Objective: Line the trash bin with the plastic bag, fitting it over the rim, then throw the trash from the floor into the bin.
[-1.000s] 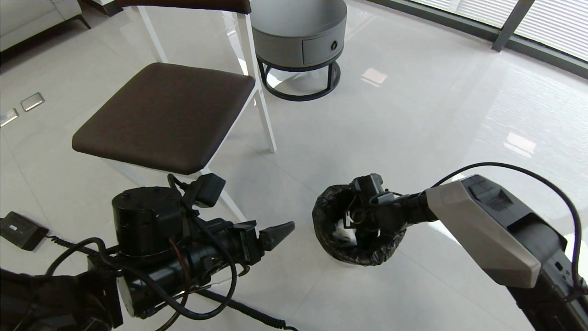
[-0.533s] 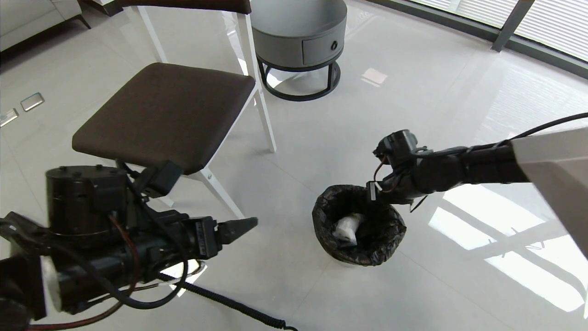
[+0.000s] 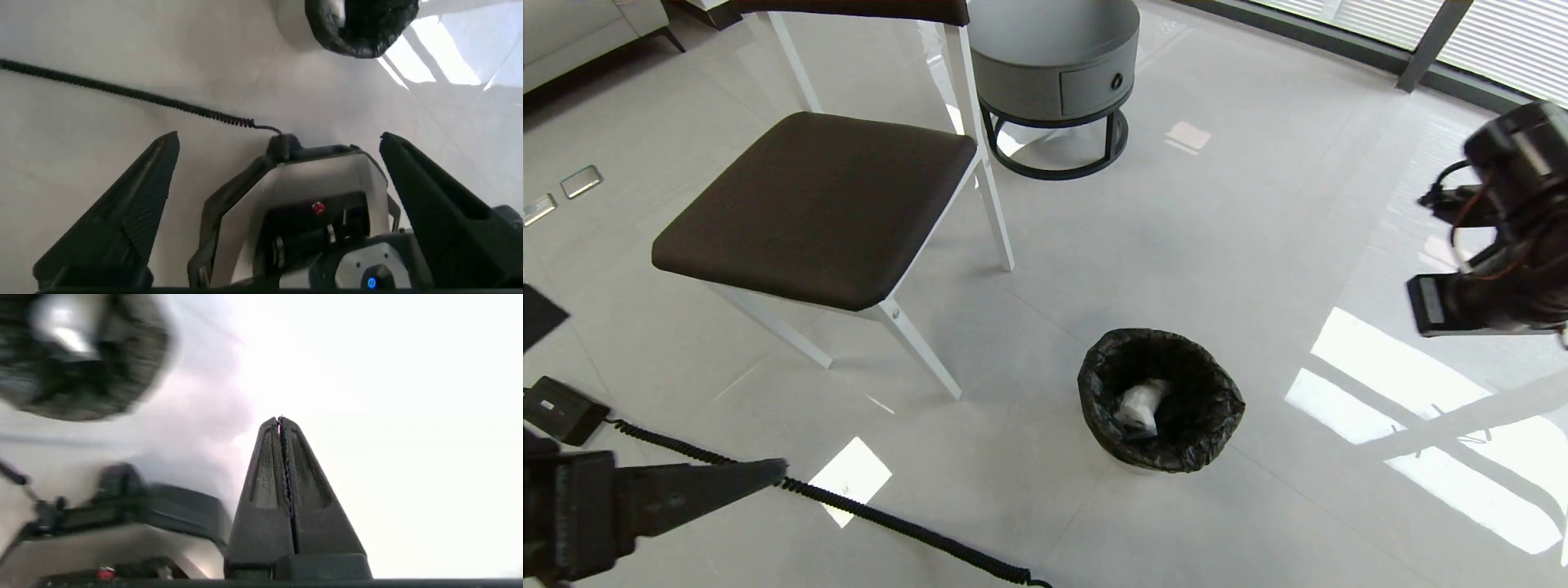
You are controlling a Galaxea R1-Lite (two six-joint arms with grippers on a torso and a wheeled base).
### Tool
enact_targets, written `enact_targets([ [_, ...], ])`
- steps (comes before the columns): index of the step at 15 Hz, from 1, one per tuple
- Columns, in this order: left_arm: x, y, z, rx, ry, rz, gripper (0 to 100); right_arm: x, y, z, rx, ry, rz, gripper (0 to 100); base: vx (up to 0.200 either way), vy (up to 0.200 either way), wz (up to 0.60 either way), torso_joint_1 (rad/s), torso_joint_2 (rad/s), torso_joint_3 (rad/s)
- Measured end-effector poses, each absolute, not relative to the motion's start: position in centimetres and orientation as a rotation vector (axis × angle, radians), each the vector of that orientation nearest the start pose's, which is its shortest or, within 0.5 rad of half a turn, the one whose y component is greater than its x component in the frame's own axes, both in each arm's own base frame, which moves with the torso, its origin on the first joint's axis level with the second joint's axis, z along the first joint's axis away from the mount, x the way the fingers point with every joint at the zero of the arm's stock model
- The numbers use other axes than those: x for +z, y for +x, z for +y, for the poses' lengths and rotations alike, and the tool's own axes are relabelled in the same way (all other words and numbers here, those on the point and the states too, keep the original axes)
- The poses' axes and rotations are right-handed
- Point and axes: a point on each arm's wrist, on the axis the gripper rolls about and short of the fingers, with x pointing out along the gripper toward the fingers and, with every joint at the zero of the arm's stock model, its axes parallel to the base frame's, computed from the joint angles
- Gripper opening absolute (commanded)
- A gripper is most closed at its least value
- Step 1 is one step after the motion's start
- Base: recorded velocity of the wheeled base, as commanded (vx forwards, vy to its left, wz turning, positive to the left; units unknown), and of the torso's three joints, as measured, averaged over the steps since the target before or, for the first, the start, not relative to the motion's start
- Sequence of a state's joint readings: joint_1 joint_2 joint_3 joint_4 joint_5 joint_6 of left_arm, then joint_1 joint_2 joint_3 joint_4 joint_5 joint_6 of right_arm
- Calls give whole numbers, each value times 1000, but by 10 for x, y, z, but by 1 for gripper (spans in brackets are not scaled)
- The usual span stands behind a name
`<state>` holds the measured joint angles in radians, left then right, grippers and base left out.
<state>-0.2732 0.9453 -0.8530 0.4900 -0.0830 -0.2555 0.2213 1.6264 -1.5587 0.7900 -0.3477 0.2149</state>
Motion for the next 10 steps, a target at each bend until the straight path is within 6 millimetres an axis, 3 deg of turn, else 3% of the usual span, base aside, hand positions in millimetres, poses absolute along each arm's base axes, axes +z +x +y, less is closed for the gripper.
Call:
enact_targets([
  [3, 249, 42, -10, -142, -162, 619, 100, 315, 188, 13, -310, -22, 763, 0, 0, 0, 0, 0, 0, 0],
  [5, 241, 8, 1, -34, -129, 638, 100, 314, 137, 0, -325, 4, 748, 0, 0, 0, 0, 0, 0, 0],
  [7, 230, -29, 11, 59, -108, 669, 100, 292, 84, -5, -319, 29, 749, 0, 0, 0, 0, 0, 0, 0],
  [10, 220, -65, 13, 151, -134, 630, 100, 231, 25, -6, -304, 57, 682, 0, 0, 0, 0, 0, 0, 0],
])
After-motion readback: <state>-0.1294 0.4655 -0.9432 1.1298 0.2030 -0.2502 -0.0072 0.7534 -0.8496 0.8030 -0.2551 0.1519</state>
